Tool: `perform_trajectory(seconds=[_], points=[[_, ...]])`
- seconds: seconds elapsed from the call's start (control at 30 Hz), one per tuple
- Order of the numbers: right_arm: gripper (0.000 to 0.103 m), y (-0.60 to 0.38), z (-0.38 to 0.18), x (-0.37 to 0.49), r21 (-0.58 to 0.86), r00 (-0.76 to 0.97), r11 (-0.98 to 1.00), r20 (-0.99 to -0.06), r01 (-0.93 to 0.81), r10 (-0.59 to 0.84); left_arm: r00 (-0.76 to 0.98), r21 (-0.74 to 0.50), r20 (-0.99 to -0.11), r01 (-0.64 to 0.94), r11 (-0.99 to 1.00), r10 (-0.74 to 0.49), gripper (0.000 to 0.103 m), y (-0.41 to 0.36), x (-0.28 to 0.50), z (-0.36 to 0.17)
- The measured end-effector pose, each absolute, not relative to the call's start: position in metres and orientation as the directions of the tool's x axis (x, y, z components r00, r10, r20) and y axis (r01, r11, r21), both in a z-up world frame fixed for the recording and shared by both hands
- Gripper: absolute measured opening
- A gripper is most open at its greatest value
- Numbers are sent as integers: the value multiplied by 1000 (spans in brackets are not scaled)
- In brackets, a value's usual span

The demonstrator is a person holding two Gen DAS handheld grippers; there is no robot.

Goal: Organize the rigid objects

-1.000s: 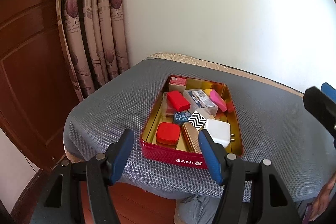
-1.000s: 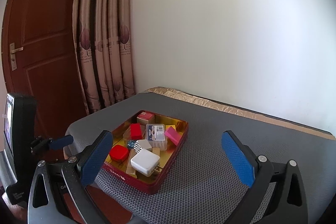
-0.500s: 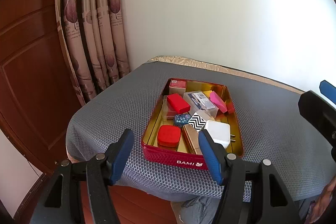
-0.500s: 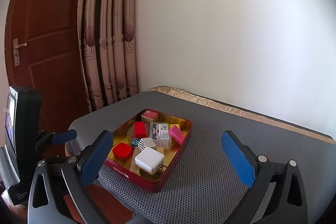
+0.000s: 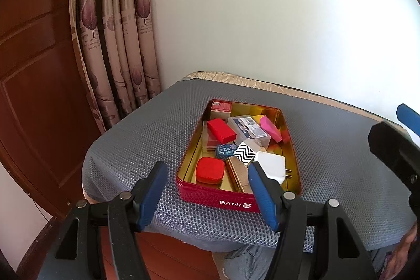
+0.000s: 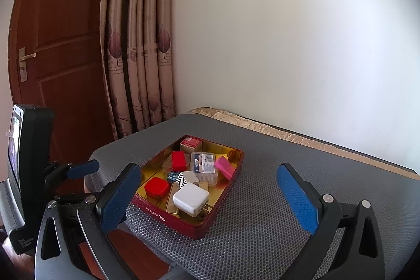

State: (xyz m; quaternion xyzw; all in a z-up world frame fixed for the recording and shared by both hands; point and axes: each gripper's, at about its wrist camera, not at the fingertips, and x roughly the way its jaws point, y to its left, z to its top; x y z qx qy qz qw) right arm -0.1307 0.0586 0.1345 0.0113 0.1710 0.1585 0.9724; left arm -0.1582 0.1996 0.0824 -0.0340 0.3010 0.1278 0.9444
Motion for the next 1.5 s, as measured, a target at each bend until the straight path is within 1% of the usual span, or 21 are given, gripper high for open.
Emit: perform_trajectory(seconds=[0.3,0.63,0.73,0.93,0.97,1.07,1.3,1.5], points=[[103,60,136,-131,78,891,950,-330,-303,311,778,8,-579,-294,956,244,66,203,-162,86],[103,63,136,-131,72,887,949,-339,-307,313,781,57,-553,-312,948,290,66,199,-167,91],[103,62,136,-132,74,887,949,-340,-308,314,792,36,-548,-300,953,270,68,200,-169,93],[103,63,135,-128,87,882,949,-351,-302,313,799,17,-529,-326,945,285,71,207,-174,98],[103,63,135,-128,87,882,950,-354,-301,312,798,15,-532,-327,945,284,73,208,-174,99],[103,64,134,-128,87,881,949,-356,-302,313,802,0,-528,-328,945,278,75,210,-177,100],[103,65,131,-127,91,878,948,-360,-304,316,805,26,-516,-325,945,292,75,208,-177,103],[103,66,129,-127,96,874,947,-366,-307,320,811,40,-499,-329,943,304,78,205,-181,107]])
